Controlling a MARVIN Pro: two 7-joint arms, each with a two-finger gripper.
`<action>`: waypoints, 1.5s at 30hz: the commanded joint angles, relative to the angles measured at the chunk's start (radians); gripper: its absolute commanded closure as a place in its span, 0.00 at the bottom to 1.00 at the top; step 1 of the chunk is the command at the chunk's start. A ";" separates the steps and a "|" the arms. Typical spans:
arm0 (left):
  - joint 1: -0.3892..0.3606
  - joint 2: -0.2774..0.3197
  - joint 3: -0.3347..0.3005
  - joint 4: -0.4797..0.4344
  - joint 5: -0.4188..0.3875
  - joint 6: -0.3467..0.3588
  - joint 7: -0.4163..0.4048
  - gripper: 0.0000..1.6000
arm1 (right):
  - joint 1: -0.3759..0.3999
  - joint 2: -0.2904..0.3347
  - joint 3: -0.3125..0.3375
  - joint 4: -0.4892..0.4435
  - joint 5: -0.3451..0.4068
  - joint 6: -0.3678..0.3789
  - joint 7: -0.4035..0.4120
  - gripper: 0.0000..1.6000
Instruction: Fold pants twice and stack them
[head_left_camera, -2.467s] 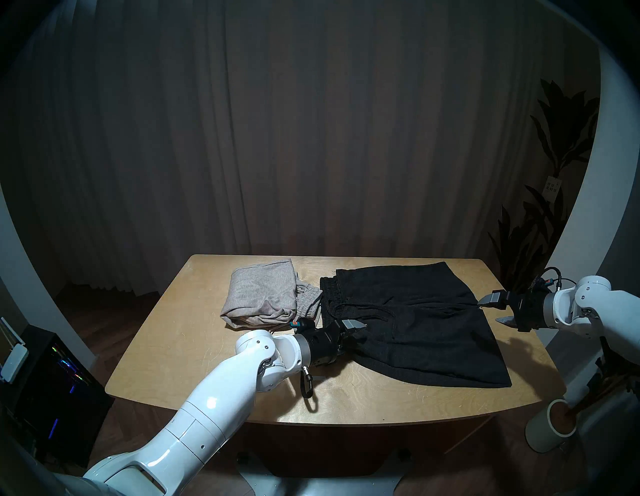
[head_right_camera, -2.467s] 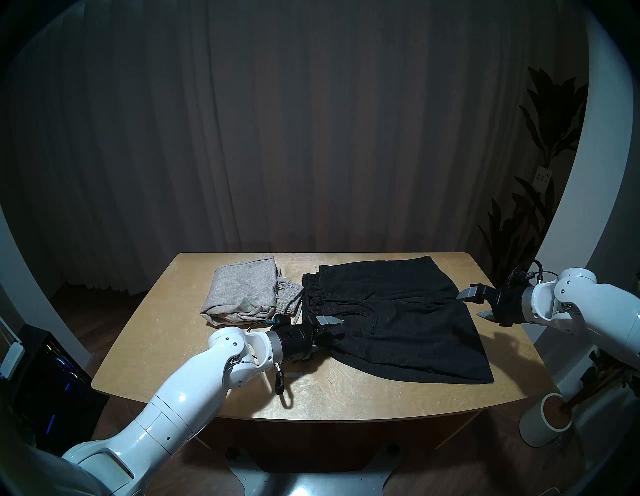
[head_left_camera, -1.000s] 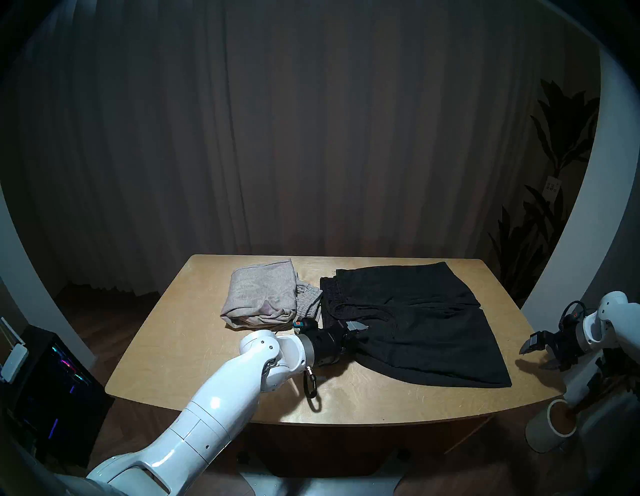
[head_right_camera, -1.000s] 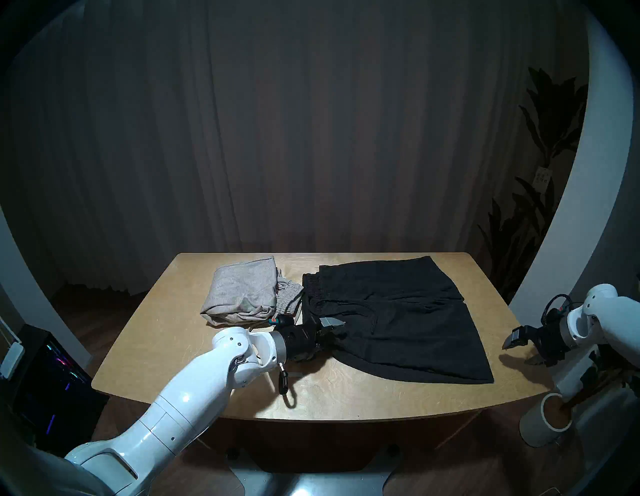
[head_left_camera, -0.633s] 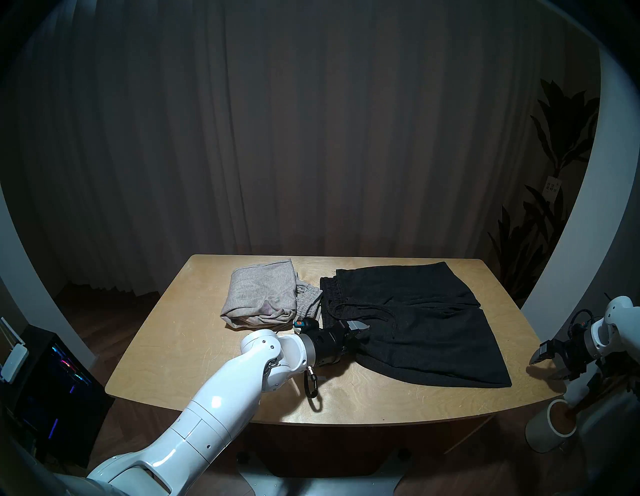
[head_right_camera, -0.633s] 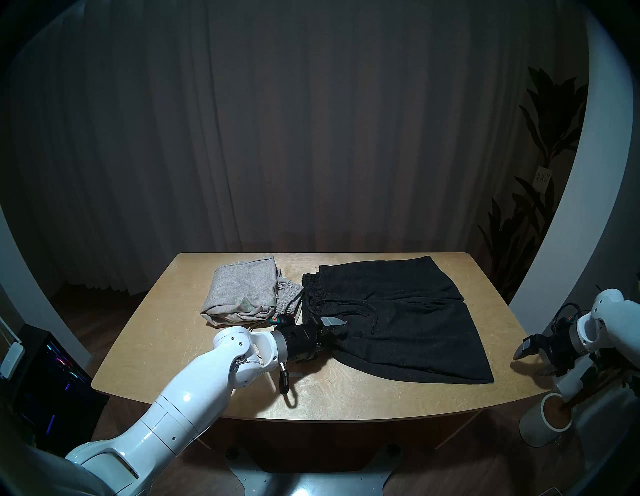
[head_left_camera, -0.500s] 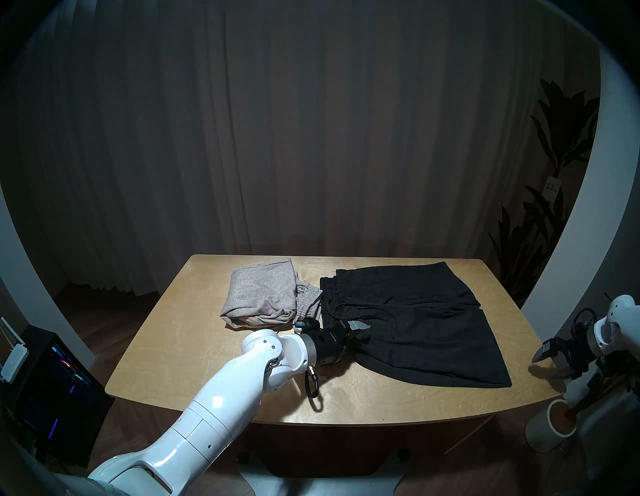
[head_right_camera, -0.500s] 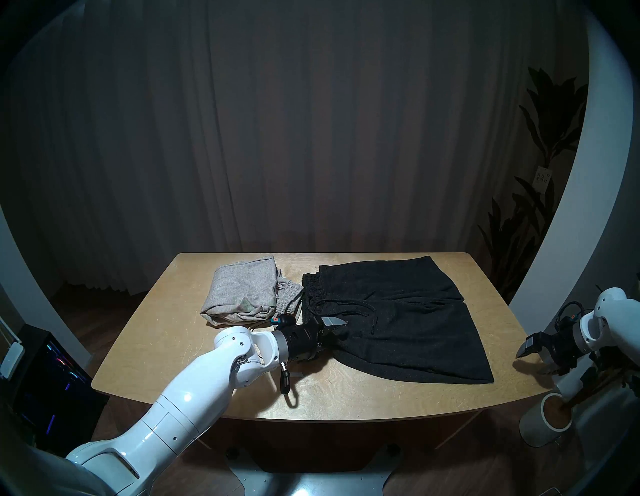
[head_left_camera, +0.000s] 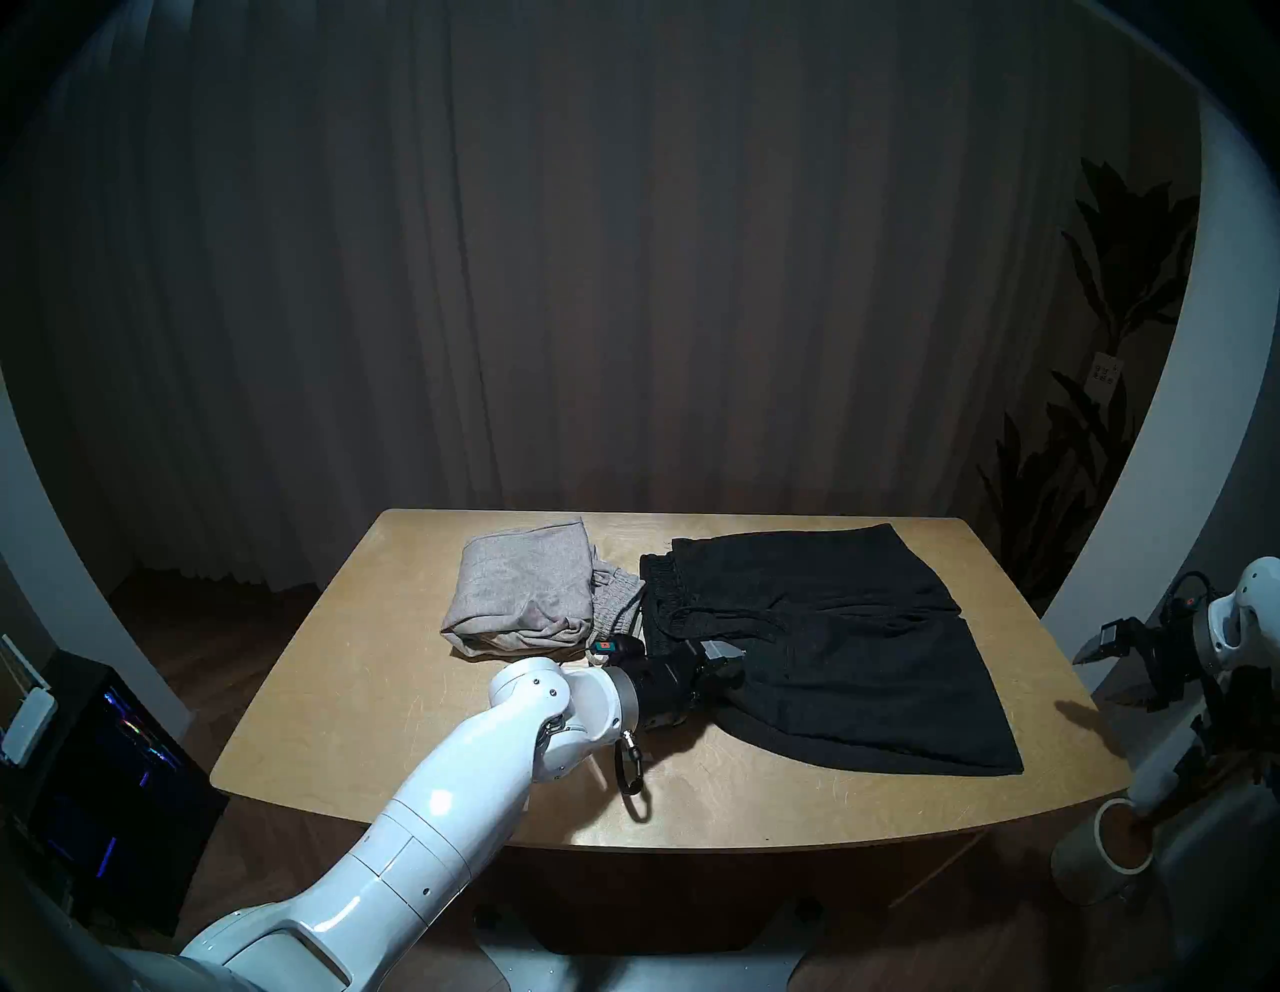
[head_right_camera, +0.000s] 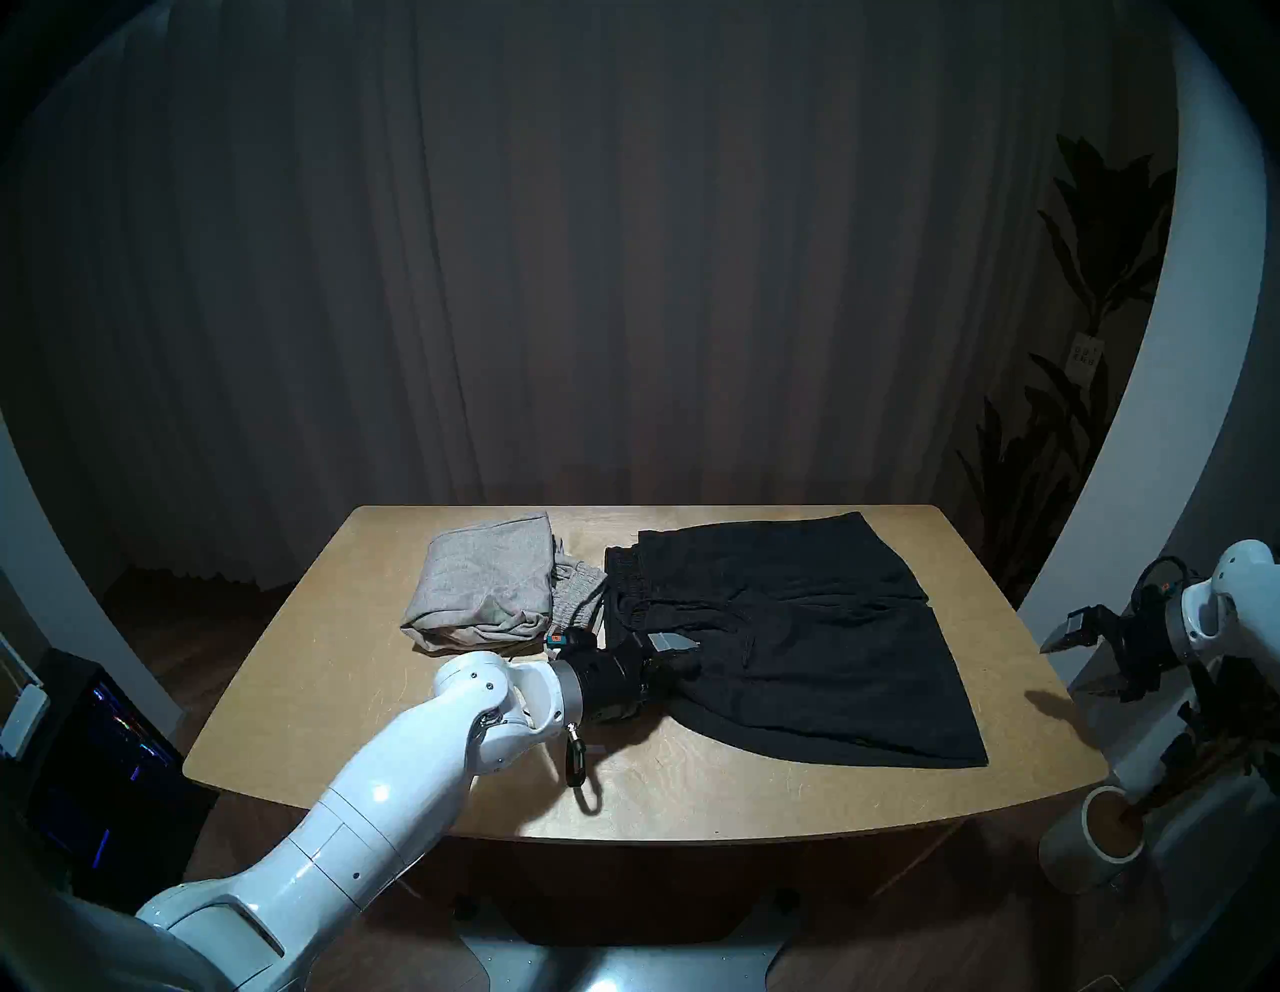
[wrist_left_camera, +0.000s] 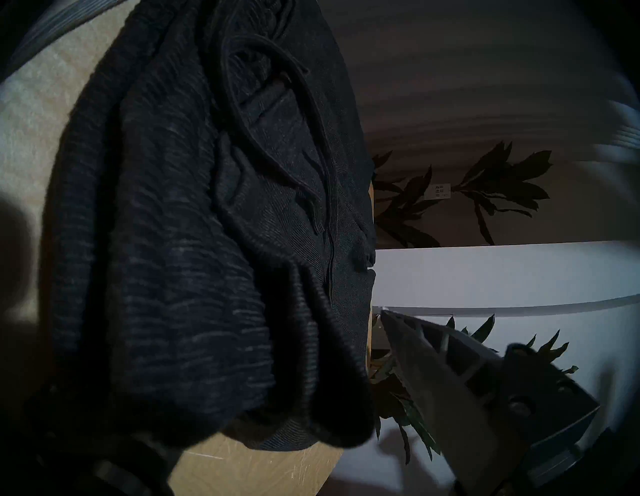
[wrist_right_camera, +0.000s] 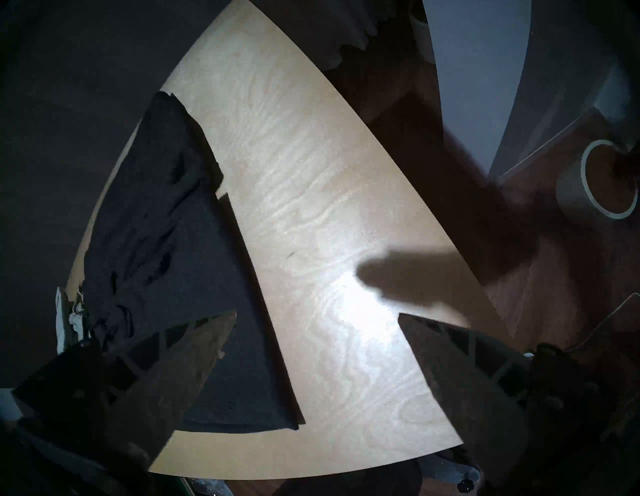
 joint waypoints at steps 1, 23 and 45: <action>0.019 -0.004 0.024 0.043 0.013 0.001 0.011 0.00 | -0.001 0.009 0.020 0.022 -0.006 -0.001 0.015 0.00; 0.003 -0.005 0.016 0.064 0.018 -0.002 0.008 0.00 | -0.013 0.008 0.016 -0.007 0.011 -0.001 0.095 0.00; -0.001 -0.004 0.025 0.070 0.015 0.000 0.002 0.00 | -0.109 0.008 -0.110 -0.134 0.018 -0.001 0.175 0.00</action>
